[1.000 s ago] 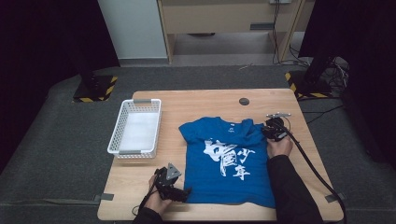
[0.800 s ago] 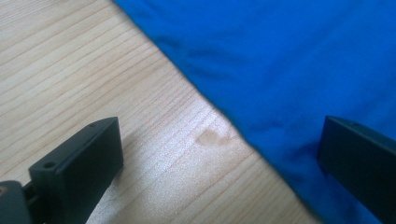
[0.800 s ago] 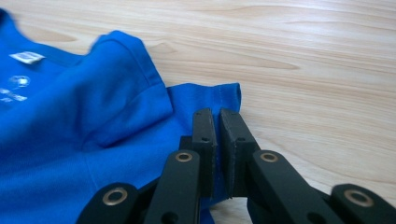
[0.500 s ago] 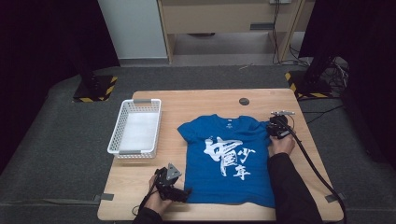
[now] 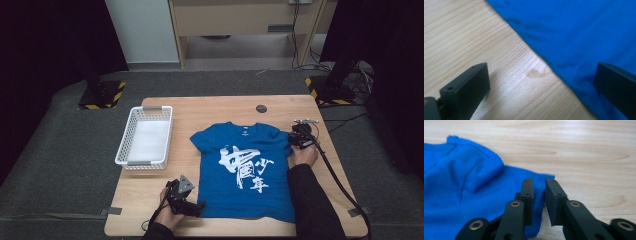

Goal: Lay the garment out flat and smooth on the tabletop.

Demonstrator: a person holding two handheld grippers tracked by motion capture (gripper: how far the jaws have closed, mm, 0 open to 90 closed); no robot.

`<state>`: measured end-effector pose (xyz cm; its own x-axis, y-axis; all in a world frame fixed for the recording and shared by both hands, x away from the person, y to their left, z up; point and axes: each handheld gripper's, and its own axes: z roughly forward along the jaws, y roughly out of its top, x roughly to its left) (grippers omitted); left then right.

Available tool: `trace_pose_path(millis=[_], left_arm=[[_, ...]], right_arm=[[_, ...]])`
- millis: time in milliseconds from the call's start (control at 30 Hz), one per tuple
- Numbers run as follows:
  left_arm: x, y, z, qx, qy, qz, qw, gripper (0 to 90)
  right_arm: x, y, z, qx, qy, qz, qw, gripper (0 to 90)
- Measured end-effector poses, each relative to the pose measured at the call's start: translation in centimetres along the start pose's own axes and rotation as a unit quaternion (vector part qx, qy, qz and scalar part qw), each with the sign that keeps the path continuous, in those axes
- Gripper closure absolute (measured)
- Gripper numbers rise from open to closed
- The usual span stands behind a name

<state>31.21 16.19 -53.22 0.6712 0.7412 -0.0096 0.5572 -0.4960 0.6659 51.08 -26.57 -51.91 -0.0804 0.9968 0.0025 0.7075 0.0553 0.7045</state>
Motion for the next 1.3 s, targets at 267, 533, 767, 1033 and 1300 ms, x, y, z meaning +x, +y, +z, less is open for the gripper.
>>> trace_pose_path(millis=[267,533,767,1033,1300], left_arm=[[0.0,0.0,0.0,0.000,0.000,0.000,1.0000,0.0],[-0.1,0.0,0.0,-0.001,0.000,0.000,1.0000,0.0],[-0.1,0.0,0.0,-0.001,0.000,0.000,1.0000,0.0],[-0.1,0.0,0.0,-0.001,0.000,0.000,1.0000,0.0],[-0.2,0.0,0.0,0.001,0.001,-0.001,1.0000,0.1]], right_arm=[[-0.1,0.5,-1.7,-0.045,0.036,-0.015,0.9982,59.8],[1.3,-0.5,-1.3,-0.048,0.078,-0.043,0.9949,41.0],[2.0,-1.3,0.1,-0.016,0.075,-0.051,0.9957,36.3],[1.9,-1.2,0.7,-0.013,0.065,-0.051,0.9965,32.4],[1.8,-1.0,1.2,-0.022,0.047,-0.049,0.9974,29.5]])
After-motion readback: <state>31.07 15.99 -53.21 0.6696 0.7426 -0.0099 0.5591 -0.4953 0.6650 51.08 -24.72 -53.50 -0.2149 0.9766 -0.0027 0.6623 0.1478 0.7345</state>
